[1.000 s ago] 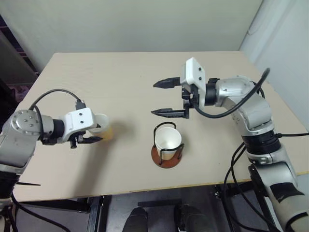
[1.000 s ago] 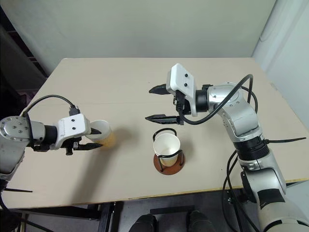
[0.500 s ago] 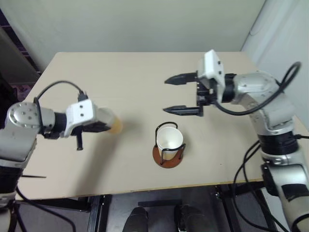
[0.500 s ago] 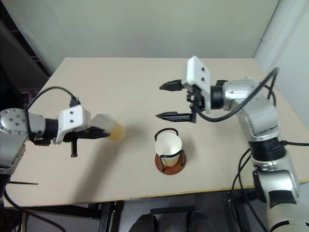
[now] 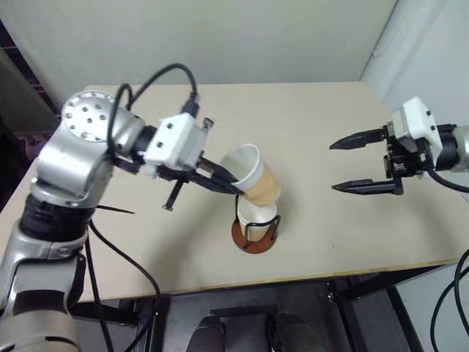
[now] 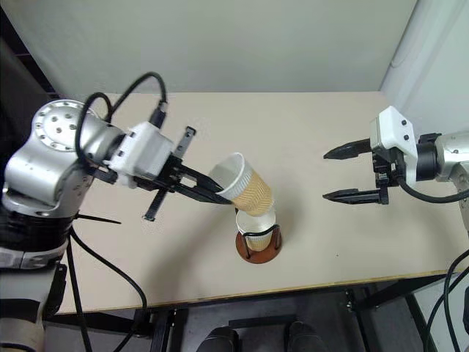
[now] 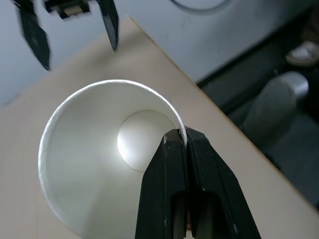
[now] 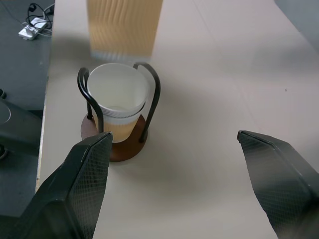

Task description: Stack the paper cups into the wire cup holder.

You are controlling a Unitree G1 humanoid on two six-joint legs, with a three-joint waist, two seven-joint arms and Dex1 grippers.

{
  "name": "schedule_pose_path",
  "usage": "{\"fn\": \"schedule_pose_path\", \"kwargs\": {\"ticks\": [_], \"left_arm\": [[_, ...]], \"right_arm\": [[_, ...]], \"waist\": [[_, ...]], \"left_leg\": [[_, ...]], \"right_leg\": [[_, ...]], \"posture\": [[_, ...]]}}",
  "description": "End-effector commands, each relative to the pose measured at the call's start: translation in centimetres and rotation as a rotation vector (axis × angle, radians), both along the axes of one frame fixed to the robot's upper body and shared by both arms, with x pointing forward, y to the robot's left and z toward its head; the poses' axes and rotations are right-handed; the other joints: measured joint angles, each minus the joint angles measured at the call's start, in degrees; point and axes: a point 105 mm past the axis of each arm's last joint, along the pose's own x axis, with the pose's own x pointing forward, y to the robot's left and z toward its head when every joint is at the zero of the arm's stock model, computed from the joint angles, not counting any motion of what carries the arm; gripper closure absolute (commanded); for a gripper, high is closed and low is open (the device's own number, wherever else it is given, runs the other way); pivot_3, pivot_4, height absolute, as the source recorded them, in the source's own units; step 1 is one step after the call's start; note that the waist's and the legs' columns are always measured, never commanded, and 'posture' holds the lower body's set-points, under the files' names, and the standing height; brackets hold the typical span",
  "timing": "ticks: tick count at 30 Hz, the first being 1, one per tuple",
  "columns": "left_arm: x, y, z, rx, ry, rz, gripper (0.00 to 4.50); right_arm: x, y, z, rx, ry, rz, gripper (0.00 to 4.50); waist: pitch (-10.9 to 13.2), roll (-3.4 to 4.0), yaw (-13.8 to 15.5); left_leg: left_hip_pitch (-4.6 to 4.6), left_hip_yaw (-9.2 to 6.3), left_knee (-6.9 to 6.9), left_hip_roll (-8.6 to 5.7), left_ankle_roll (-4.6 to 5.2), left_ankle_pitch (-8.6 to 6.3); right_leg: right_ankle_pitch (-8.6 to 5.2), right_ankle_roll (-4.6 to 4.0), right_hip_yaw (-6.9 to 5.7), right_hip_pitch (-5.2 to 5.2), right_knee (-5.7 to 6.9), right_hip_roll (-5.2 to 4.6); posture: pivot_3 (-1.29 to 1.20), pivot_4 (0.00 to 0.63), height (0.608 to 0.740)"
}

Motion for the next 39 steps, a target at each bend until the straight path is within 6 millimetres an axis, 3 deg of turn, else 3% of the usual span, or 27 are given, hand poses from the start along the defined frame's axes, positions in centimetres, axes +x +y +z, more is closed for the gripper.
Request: {"fn": "schedule_pose_path", "kwargs": {"ticks": [1,5,10,19,20,24,27,29,33,39], "left_arm": [[0.4,-0.1,-0.4,0.078,-0.066,-0.034,4.47],[0.4,-0.4,-0.9,0.086,-0.058,-0.060,4.47],[-0.4,-0.9,-1.7,0.095,-0.016,-0.105,4.47],[0.1,-0.5,-2.5,0.124,-0.037,-0.081,1.46],[0.4,-0.6,-2.5,0.116,-0.056,-0.065,1.23],[2.8,-1.1,-1.2,0.008,-0.116,0.088,1.23],[3.1,0.9,-0.7,-0.044,-0.066,0.193,1.23],[2.7,3.3,-1.1,-0.061,-0.002,0.290,1.23],[0.7,9.2,-3.0,-0.071,0.155,0.514,1.23],[-1.2,13.6,-5.7,-0.151,0.310,0.749,1.23]], "right_arm": [[-0.8,-0.3,1.5,0.004,-0.072,-0.019,0.33],[-0.9,-0.5,1.3,0.000,-0.073,-0.044,0.33],[-0.7,-0.5,1.1,-0.002,-0.073,-0.059,0.33],[-0.2,-0.2,0.8,-0.005,-0.079,-0.061,0.33],[-0.2,-0.2,0.8,-0.005,-0.079,-0.059,0.33],[-0.7,0.3,0.8,0.024,-0.051,-0.003,0.33],[-1.7,0.8,0.1,0.038,0.019,0.070,0.33],[-1.9,0.1,-0.4,0.057,0.071,0.073,0.33],[-0.6,-3.0,-1.6,0.090,0.142,-0.056,0.33],[0.9,-4.7,-3.7,0.146,0.233,-0.148,0.33]], "waist": [[0.00,0.00,0.04],[0.00,0.00,0.09],[0.01,0.07,0.11],[0.01,0.08,0.21],[0.01,0.08,0.20],[0.02,0.09,0.25],[0.02,0.09,0.11],[-0.02,0.14,-0.39],[-0.03,0.23,-0.98],[-0.03,0.25,-0.27]], "left_leg": [[-0.01,0.00,0.01,0.01,0.02,0.00],[-0.04,-0.02,0.11,-0.12,0.47,-0.14],[-0.39,0.01,0.77,-0.37,1.16,-0.60],[-0.52,0.20,0.89,-0.47,1.40,-0.86],[-0.52,0.21,0.89,-0.46,1.41,-0.86],[-0.50,0.21,0.94,-0.46,1.41,-0.86],[-0.51,0.27,0.96,-0.44,1.41,-0.86],[-0.46,0.35,0.89,-0.42,1.42,-0.87],[-0.32,0.48,0.86,-0.35,0.93,-1.05],[-0.36,0.41,0.86,-0.23,1.13,-1.25]], "right_leg": [[-0.01,0.09,0.09,0.02,-0.02,0.00],[-0.08,0.76,1.03,0.04,-0.06,0.00],[0.12,1.30,1.27,0.06,-0.48,-0.16],[0.26,1.46,1.34,0.06,-0.85,-0.39],[0.26,1.46,1.34,0.06,-0.84,-0.39],[0.26,1.45,1.34,0.06,-0.81,-0.39],[0.27,1.44,1.35,0.06,-0.82,-0.38],[0.26,1.43,1.36,0.05,-0.83,-0.34],[0.12,1.29,1.40,-0.02,-0.82,-0.12],[-0.14,0.99,1.53,-0.17,-0.61,-0.19]], "posture": [[0.00,0.150,0.740],[0.00,0.150,0.740],[0.00,0.150,0.740],[0.00,0.150,0.740],[0.00,0.150,0.740],[0.00,0.150,0.740],[0.00,0.150,0.740],[0.00,0.150,0.740],[0.00,0.150,0.740],[0.00,0.150,0.740]]}}
